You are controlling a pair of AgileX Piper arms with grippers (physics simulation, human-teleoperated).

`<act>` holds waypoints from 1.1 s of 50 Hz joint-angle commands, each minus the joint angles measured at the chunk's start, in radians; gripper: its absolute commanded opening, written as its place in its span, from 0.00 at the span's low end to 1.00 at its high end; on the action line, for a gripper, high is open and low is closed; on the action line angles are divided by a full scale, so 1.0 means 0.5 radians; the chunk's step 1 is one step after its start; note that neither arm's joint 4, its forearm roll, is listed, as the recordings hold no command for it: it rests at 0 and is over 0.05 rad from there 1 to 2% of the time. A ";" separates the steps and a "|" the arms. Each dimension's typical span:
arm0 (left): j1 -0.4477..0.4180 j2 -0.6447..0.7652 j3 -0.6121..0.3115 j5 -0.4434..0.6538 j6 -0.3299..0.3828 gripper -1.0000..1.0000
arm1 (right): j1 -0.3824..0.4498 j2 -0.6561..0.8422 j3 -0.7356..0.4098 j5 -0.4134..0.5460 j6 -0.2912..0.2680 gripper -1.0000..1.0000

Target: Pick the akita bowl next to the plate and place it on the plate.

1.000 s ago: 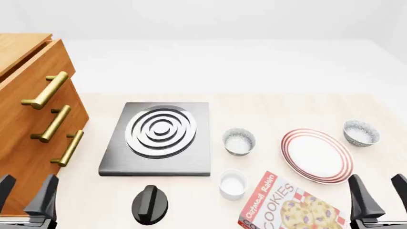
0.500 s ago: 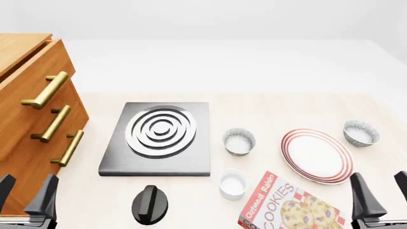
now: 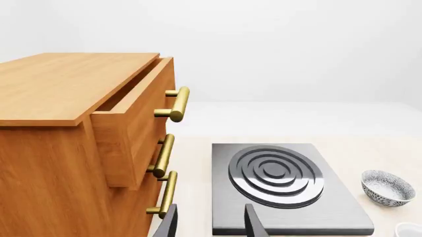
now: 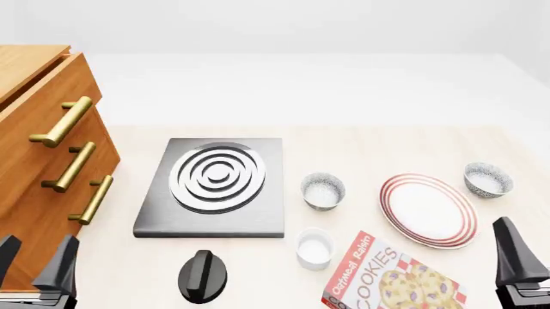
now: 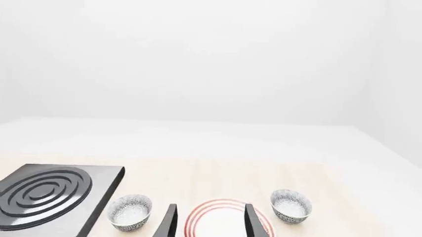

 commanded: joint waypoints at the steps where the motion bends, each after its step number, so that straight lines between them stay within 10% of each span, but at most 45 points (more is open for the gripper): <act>1: 0.000 0.000 0.000 0.000 0.000 1.00 | 0.010 0.134 -0.159 -0.013 -0.009 1.00; 55: 0.000 0.000 0.000 0.000 0.000 1.00 | -0.081 1.095 -0.619 -0.487 -0.045 1.00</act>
